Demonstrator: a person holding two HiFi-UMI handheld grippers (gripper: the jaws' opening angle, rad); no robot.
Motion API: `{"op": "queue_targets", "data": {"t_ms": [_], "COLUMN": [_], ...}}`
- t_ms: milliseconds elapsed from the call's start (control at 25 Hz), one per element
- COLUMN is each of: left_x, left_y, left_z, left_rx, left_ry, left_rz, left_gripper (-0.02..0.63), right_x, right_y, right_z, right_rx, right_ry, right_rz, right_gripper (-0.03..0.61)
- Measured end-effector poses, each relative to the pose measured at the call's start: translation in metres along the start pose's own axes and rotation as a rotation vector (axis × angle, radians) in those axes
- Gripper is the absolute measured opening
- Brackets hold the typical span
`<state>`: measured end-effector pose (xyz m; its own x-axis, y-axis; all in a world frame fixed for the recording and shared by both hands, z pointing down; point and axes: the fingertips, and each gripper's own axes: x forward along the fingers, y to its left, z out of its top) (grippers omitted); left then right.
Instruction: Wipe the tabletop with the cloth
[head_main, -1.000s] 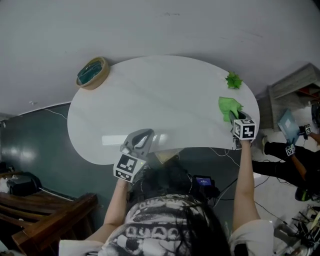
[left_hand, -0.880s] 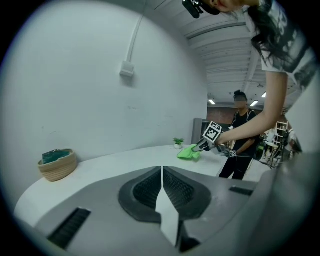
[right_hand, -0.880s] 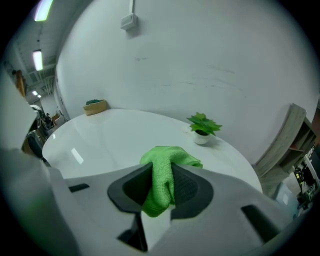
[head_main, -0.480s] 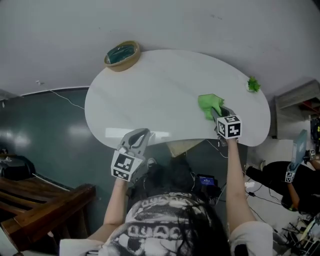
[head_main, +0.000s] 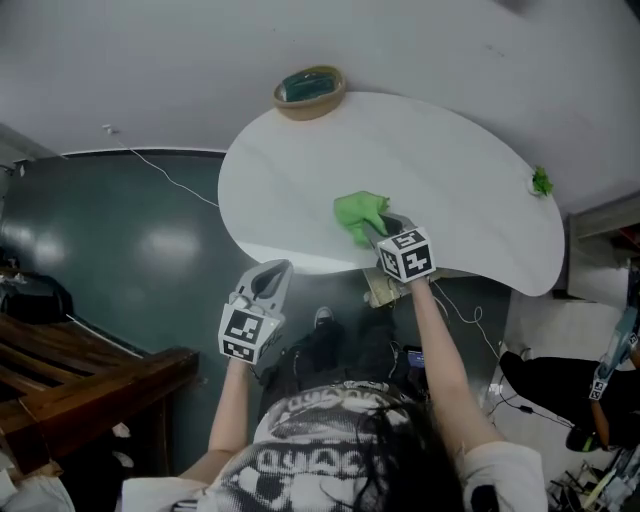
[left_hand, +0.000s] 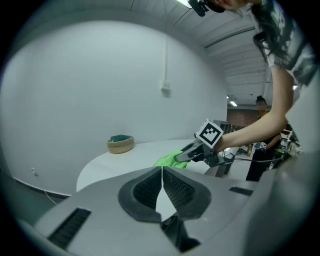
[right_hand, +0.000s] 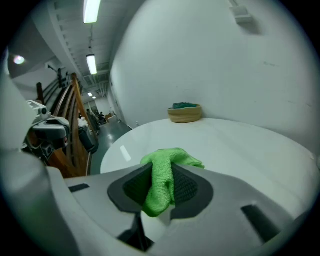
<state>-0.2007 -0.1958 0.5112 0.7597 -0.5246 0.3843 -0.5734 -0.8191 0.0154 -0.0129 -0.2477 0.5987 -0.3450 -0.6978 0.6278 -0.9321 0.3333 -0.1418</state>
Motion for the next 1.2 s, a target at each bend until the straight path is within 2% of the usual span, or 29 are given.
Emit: {"op": "queue_targets", "data": {"t_ms": [160, 320, 440, 560, 760, 1200], "left_x": [-0.034, -0.059, -0.072, -0.079, -0.071, -0.008], "left_y": [0.018, 0.028, 0.033, 0.035, 0.031, -0.029], "left_z": [-0.017, -0.031, -0.042, -0.040, -0.041, -0.012], "left_rx": [-0.033, -0.070, -0.093, -0.122, -0.125, -0.007], "left_ry": [-0.005, 0.005, 0.005, 0.012, 0.021, 0.000], "left_rz": [0.061, 0.104, 0.128, 0.138, 0.109, -0.077], "left_gripper": [0.009, 0.009, 0.009, 0.009, 0.009, 0.009], "right_x": [0.033, 0.057, 0.071, 0.081, 0.081, 0.013], "right_y": [0.084, 0.147, 0.180, 0.194, 0.178, 0.059], "right_z": [0.007, 0.014, 0.015, 0.006, -0.018, -0.074], "right_rx": [-0.063, -0.095, -0.116, -0.130, -0.106, 0.024], "right_ry": [0.010, 0.011, 0.022, 0.060, 0.115, 0.150], "right_rz": [0.123, 0.215, 0.263, 0.275, 0.232, 0.036], "right_gripper": [0.095, 0.095, 0.095, 0.095, 0.095, 0.095]}}
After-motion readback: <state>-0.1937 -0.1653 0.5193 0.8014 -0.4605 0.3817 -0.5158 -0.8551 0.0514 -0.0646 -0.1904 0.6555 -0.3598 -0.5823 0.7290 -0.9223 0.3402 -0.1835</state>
